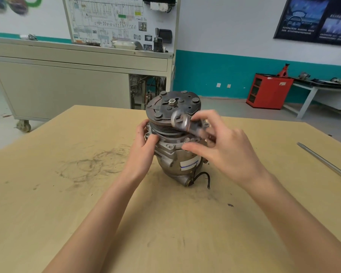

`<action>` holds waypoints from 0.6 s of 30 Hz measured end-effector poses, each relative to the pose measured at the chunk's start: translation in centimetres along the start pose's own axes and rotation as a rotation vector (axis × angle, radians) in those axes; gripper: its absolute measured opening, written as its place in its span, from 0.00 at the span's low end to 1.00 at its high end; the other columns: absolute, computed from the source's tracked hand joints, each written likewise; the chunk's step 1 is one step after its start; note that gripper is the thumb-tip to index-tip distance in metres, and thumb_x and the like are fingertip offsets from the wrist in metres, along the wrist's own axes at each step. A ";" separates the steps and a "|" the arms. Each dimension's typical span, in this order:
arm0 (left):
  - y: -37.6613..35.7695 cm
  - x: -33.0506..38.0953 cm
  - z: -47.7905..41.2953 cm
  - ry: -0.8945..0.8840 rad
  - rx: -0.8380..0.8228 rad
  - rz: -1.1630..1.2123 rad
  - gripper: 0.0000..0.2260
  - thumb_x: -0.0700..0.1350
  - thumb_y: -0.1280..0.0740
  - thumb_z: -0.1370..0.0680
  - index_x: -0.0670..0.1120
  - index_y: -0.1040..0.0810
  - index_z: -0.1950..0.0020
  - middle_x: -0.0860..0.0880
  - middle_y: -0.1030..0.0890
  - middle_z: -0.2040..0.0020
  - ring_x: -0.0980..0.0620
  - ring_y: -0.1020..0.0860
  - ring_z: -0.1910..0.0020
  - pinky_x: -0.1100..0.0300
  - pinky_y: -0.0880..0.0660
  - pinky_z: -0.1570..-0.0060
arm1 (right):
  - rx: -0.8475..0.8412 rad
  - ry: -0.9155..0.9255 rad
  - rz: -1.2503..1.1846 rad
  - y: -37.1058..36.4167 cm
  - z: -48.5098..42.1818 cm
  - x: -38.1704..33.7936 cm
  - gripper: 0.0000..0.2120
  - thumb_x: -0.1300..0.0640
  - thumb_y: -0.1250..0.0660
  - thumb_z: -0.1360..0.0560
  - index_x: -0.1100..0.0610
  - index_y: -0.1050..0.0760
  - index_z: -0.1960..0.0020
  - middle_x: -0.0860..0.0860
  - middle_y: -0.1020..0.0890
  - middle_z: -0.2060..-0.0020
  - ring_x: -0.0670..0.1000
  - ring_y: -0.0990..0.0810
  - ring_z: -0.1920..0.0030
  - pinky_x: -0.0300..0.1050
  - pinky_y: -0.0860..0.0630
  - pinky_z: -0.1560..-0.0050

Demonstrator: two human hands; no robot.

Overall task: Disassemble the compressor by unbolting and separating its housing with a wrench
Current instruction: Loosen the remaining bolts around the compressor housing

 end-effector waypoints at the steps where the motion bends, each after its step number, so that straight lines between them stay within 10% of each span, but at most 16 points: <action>1: 0.0 -0.1 -0.1 0.005 0.002 0.003 0.21 0.46 0.44 0.18 0.53 0.41 0.25 0.54 0.30 0.32 0.62 0.28 0.41 0.67 0.31 0.46 | -0.025 -0.039 -0.037 0.5 0.0 0.1 0.19 0.37 0.40 0.28 0.49 0.33 0.44 0.38 0.26 0.72 0.41 0.31 0.76 0.32 0.34 0.71; 4: 0.0 -0.2 -0.1 0.022 -0.002 0.008 0.21 0.47 0.44 0.18 0.54 0.41 0.25 0.56 0.30 0.33 0.63 0.28 0.42 0.66 0.31 0.47 | -0.038 -0.032 0.000 2.2 0.4 -0.2 0.14 0.40 0.51 0.24 0.47 0.34 0.50 0.38 0.27 0.71 0.42 0.30 0.71 0.37 0.36 0.69; 9: 0.0 -0.1 0.0 0.030 0.009 0.012 0.21 0.46 0.44 0.18 0.53 0.41 0.25 0.54 0.29 0.32 0.57 0.27 0.38 0.64 0.32 0.46 | -0.018 0.011 0.160 3.0 1.3 -0.7 0.10 0.51 0.42 0.22 0.53 0.25 0.54 0.42 0.29 0.70 0.50 0.28 0.66 0.52 0.29 0.64; 14: 0.0 0.1 0.0 0.020 0.004 0.002 0.21 0.45 0.44 0.18 0.53 0.41 0.24 0.55 0.31 0.32 0.56 0.28 0.37 0.60 0.33 0.42 | 0.036 -0.185 -0.305 3.5 1.8 0.6 0.04 0.56 0.35 0.25 0.50 0.21 0.55 0.47 0.25 0.72 0.43 0.28 0.71 0.32 0.34 0.71; 18: 0.0 0.0 -0.1 0.018 0.006 -0.004 0.21 0.45 0.44 0.18 0.53 0.41 0.25 0.56 0.30 0.34 0.60 0.27 0.41 0.64 0.32 0.46 | 0.319 -0.261 -0.761 3.8 2.2 1.3 0.11 0.58 0.38 0.21 0.54 0.23 0.61 0.47 0.28 0.74 0.44 0.32 0.75 0.37 0.37 0.76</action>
Point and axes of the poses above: each hand's wrist, its own z-axis away from the middle knuckle, its own y-axis out of the back of the hand, x = y × z, the point moved 6 cm from there along -z, towards the middle knuckle
